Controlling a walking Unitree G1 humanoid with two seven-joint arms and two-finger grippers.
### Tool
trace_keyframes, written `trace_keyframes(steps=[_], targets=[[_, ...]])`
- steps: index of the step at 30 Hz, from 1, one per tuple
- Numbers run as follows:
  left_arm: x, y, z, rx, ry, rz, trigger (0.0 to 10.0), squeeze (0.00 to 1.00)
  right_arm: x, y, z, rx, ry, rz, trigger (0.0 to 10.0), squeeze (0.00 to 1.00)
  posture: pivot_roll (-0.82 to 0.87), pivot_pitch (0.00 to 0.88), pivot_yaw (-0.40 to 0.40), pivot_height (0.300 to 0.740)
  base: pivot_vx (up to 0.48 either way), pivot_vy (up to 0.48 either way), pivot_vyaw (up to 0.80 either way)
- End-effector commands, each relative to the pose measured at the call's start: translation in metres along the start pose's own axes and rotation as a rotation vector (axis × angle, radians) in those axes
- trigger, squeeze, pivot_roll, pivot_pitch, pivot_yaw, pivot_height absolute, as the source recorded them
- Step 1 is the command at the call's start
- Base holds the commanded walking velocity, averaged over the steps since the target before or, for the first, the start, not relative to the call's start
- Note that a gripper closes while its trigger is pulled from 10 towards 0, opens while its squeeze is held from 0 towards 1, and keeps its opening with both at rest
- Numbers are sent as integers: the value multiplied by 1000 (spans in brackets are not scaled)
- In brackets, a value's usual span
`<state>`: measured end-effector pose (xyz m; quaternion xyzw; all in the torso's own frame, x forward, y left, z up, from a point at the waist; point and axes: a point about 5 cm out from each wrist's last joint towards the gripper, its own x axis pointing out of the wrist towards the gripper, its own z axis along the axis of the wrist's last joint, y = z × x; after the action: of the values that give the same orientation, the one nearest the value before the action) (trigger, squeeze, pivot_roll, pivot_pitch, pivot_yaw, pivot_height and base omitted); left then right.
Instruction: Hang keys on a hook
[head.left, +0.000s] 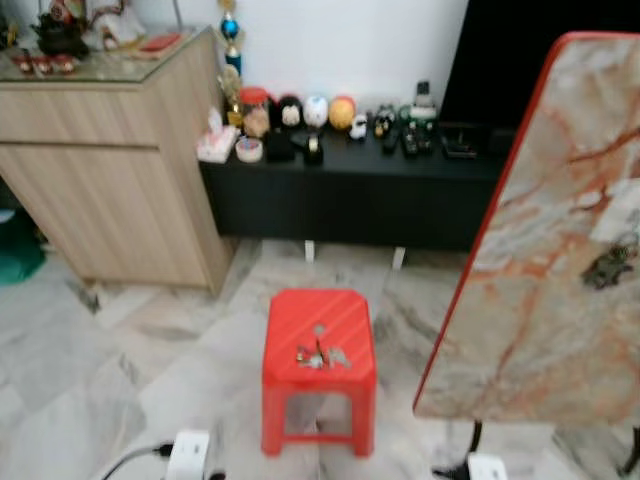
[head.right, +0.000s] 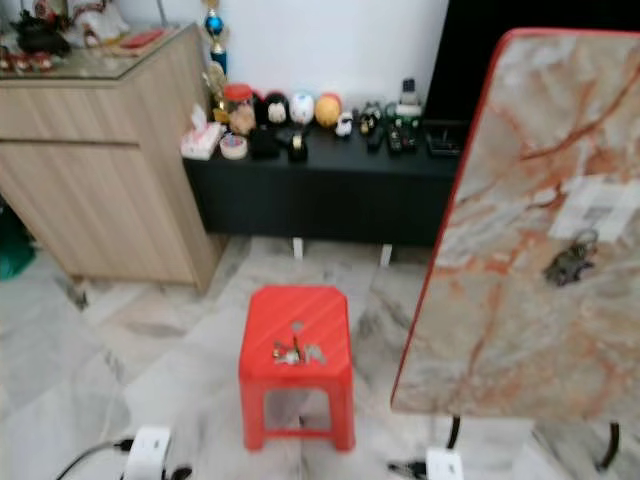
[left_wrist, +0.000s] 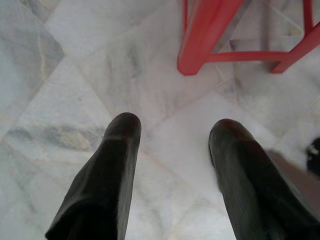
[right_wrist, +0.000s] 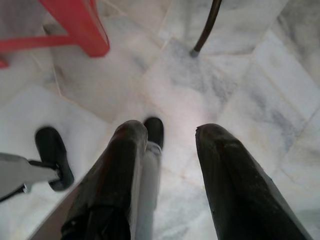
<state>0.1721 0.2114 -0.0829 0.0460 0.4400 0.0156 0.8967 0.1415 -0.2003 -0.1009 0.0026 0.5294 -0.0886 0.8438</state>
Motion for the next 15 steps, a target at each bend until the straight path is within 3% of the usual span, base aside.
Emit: trace_keyframes(steps=[1,15], targets=[[-1,6,-1,-8,11,12,10000,0,0,6,4,4,-11,14,10000,0,15,0,10,740,0,304,0],[-1,7,-1,1,11,10,10000,0,0,7,4,7,-13,17,10000,0,17,0,13,740,0,340,0]])
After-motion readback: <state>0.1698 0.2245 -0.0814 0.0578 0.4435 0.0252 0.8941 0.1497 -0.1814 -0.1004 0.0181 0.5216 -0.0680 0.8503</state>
